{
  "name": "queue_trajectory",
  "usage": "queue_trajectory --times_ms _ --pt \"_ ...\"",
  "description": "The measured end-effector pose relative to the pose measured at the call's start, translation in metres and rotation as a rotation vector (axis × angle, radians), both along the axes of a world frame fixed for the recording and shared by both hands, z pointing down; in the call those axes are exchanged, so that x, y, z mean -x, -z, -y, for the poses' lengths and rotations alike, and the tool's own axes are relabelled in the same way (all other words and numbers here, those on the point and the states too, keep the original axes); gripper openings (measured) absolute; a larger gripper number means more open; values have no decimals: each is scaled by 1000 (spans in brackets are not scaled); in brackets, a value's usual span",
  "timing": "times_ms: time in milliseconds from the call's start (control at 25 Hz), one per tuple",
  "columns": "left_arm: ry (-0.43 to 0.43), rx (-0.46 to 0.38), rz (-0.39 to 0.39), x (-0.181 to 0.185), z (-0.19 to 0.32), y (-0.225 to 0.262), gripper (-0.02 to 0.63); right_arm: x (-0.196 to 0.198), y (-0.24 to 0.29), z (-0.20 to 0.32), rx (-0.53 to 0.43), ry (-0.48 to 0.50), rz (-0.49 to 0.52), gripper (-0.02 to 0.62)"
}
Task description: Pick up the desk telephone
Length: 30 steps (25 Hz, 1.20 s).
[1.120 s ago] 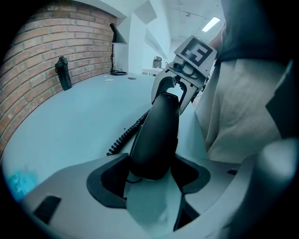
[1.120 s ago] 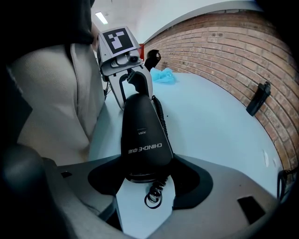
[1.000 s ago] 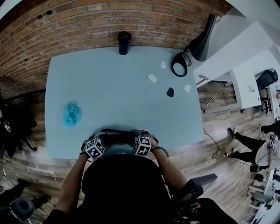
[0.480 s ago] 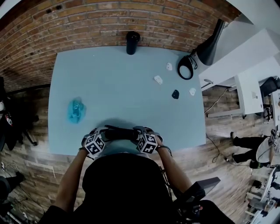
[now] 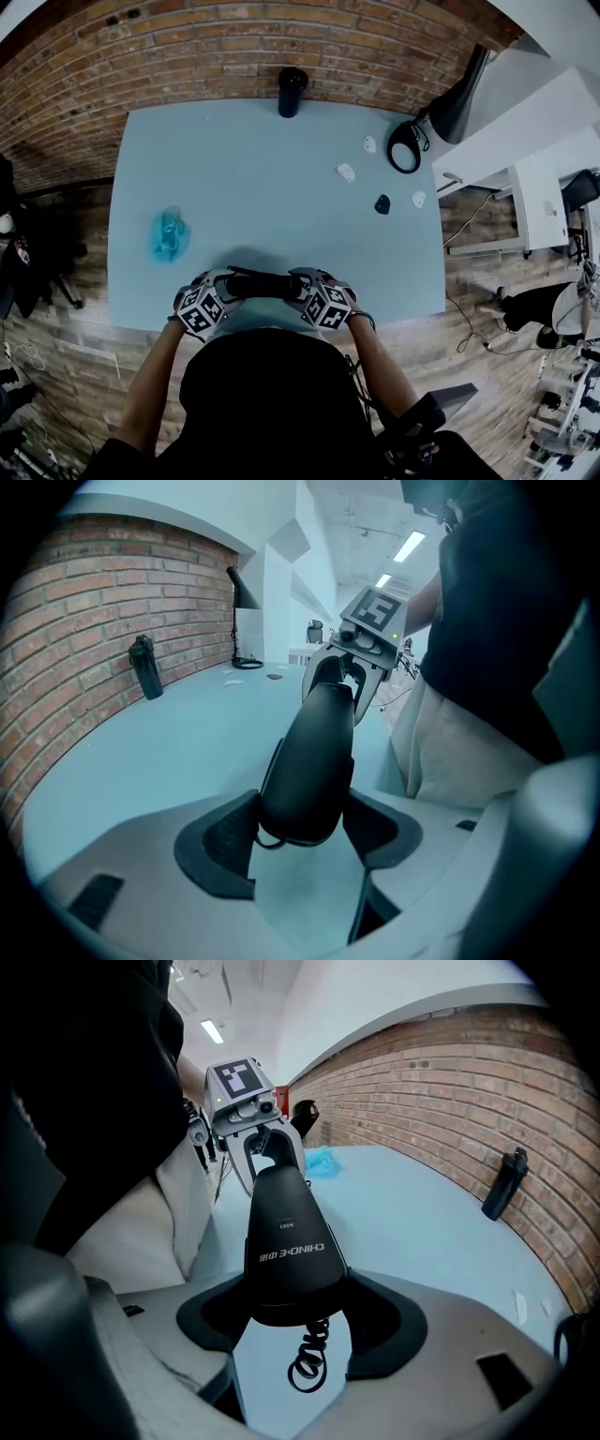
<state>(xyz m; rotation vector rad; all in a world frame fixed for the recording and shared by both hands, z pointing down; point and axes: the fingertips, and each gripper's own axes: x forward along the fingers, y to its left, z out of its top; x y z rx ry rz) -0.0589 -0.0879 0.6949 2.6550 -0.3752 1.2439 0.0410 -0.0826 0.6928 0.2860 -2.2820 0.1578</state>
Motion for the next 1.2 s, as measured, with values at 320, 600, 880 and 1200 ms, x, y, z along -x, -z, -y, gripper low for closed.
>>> queue_trajectory --times_ms 320,600,880,1200 --pt "11 -42 -53 12 12 36 305 14 43 13 -66 25 67 287" --pt "25 -61 -121 17 17 59 304 22 72 19 -103 55 108 287" --pt "30 -60 -232 22 20 86 304 28 99 19 -79 65 176 287" --pt "21 -72 -335 18 26 117 304 26 130 22 -80 58 239 287"
